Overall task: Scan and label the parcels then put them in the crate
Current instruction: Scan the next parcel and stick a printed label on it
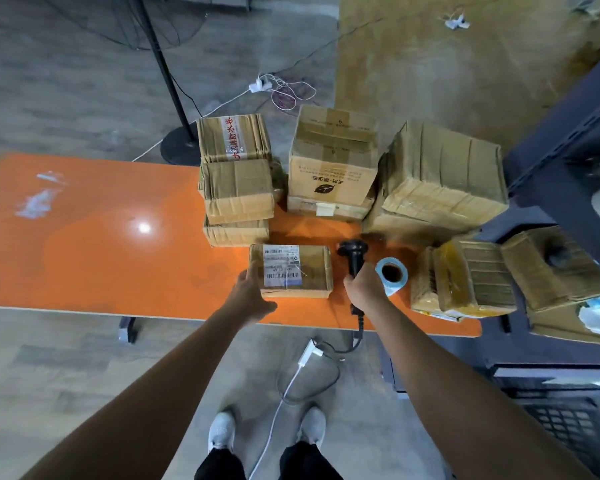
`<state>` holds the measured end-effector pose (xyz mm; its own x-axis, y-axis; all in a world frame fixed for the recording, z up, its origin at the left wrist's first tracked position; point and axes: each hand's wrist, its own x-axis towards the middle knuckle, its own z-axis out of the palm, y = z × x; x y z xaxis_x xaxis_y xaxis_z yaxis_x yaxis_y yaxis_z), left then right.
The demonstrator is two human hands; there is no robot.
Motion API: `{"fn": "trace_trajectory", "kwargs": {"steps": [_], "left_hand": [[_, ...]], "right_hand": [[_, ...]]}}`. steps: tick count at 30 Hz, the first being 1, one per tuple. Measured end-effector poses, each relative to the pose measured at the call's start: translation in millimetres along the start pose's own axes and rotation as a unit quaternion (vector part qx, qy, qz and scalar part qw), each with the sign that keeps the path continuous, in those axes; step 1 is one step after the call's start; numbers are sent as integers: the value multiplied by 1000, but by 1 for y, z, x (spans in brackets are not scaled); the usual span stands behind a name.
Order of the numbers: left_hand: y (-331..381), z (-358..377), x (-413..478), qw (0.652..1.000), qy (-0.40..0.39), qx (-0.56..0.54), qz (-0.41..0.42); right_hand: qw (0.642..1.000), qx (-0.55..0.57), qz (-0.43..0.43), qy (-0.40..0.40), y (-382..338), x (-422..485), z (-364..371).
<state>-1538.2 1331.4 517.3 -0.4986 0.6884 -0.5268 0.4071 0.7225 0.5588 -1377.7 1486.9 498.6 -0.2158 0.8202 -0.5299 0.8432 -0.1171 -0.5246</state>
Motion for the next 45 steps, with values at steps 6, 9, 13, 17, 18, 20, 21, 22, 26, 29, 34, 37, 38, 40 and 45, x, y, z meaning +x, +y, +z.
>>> {"fn": "trace_trajectory", "kwargs": {"steps": [6, 9, 13, 17, 18, 20, 21, 22, 26, 29, 34, 37, 38, 40, 45], "left_hand": [[14, -9, -11, 998, -32, 18, 45], [14, -16, -21, 995, -37, 48, 81], [9, -36, -32, 989, -43, 75, 121], [-1, -57, -39, 987, -43, 80, 136], [-3, -61, -40, 986, -44, 81, 140], [-7, -69, -43, 984, -48, 81, 151], [-9, -72, -44, 984, -48, 76, 155], [-10, -75, -45, 984, -50, 71, 156], [-17, -83, -48, 987, -58, 52, 142], [-15, -88, -52, 979, -66, 76, 175], [-15, -88, -52, 976, -62, 69, 196], [-12, -83, -49, 973, -67, 73, 210], [-11, -81, -47, 972, -66, 76, 212], [-9, -75, -42, 972, -67, 86, 207], [1, -58, -25, 984, -58, 66, 154]], "right_hand": [[988, 150, -18, -9, -26, -33, -26], [987, 154, -31, -26, -46, -54, -29], [984, 168, -8, -50, -77, -85, -21], [984, 165, 3, -65, -99, -108, -7], [984, 166, 4, -63, -103, -112, -4], [986, 160, 7, -53, -110, -120, 1], [986, 158, 10, -48, -112, -124, 2], [986, 158, 12, -45, -114, -126, 4], [987, 154, 21, -34, -118, -134, 9], [987, 158, 23, -25, -119, -139, 11], [988, 155, 24, -12, -118, -147, 10], [985, 169, 19, -3, -113, -142, 9], [985, 173, 17, -1, -109, -138, 9], [984, 180, 14, 5, -100, -130, 10], [988, 152, 25, 9, -69, -98, 3]]}}
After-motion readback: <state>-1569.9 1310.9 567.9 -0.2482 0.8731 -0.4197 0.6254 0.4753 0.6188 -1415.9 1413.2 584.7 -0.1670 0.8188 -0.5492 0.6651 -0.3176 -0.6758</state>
